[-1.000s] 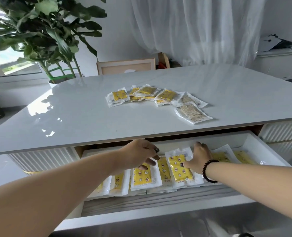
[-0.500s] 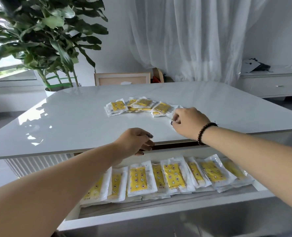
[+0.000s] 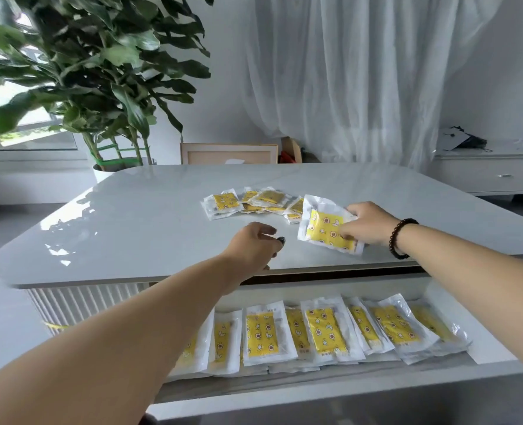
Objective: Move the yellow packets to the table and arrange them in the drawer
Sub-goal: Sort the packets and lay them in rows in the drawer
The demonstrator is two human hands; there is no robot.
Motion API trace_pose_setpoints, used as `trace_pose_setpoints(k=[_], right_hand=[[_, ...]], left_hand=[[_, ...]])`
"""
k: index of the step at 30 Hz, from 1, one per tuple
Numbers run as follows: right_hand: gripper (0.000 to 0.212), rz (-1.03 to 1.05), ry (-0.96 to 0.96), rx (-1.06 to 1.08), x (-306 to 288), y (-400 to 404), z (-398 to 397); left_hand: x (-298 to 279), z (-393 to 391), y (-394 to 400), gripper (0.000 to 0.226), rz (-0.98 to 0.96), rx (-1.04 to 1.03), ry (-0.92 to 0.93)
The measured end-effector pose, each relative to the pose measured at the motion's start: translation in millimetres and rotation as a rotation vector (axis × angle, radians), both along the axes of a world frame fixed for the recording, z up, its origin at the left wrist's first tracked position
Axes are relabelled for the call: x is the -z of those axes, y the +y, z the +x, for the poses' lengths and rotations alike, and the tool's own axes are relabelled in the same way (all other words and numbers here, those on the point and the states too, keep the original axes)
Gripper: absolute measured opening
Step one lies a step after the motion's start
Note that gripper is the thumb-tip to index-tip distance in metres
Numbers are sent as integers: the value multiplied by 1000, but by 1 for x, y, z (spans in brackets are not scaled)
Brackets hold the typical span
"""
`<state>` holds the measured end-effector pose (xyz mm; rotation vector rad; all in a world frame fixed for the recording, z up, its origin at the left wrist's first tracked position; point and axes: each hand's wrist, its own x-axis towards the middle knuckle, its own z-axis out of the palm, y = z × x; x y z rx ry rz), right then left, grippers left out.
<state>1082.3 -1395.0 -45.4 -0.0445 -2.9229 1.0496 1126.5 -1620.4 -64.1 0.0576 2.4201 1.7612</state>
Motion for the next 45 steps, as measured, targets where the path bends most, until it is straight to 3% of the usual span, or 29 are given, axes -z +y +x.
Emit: trace_pose_setpoints(k=[2, 3, 5, 7, 9, 12, 13, 15, 18, 20, 23, 26, 28, 32, 36, 42, 45], right_hand=[[16, -454, -182, -73, -5, -8, 8], [17, -574, -248, -117, -4, -11, 10], [16, -694, -338, -188, 2, -18, 10], [18, -751, -405, -244, 6, -26, 7], [18, -524, -297, -261, 16, -30, -1], [29, 313, 227, -152, 33, -18, -12], [32, 463, 337, -129, 38, -11, -14], [42, 584, 345, -92, 51, 3, -24], [66, 565, 90, -25, 62, 14, -40], [63, 543, -10, -44, 63, 16, -46], [54, 621, 34, -75, 51, 14, -36], [47, 746, 239, -1, 41, 12, -27], [53, 689, 303, -17, 45, 14, -27], [78, 603, 0, -209, 56, 17, -29], [82, 553, 117, -284, 48, 14, -18], [42, 552, 380, -452, 58, 13, 11], [20, 261, 412, -386, 51, 8, 18]], left_hand=[[2, -3, -3, 50, 2, 8, -26], [3, -3, -4, 55, 13, 27, -50], [4, -3, -5, 53, 49, 77, -86], [4, -4, -4, 35, 89, 97, -78], [2, -3, -4, 16, 70, 94, -57], [3, -2, -1, 8, -42, 135, -46], [5, -3, 1, 8, -62, 135, -50], [9, -5, 3, 11, -78, 104, -62], [11, -9, 2, 17, -75, 42, -74], [11, -12, 0, 17, -58, 10, -74], [11, -15, -3, 11, -29, -29, -68], [13, -17, -4, 7, -3, -62, -65], [13, -18, -4, 8, 2, -67, -61], [13, -18, -2, 13, 32, -73, -61], [11, -19, -3, 15, 44, -101, -30], [8, -20, -10, 34, 76, -202, -9], [7, -20, -15, 66, 101, -245, 17]])
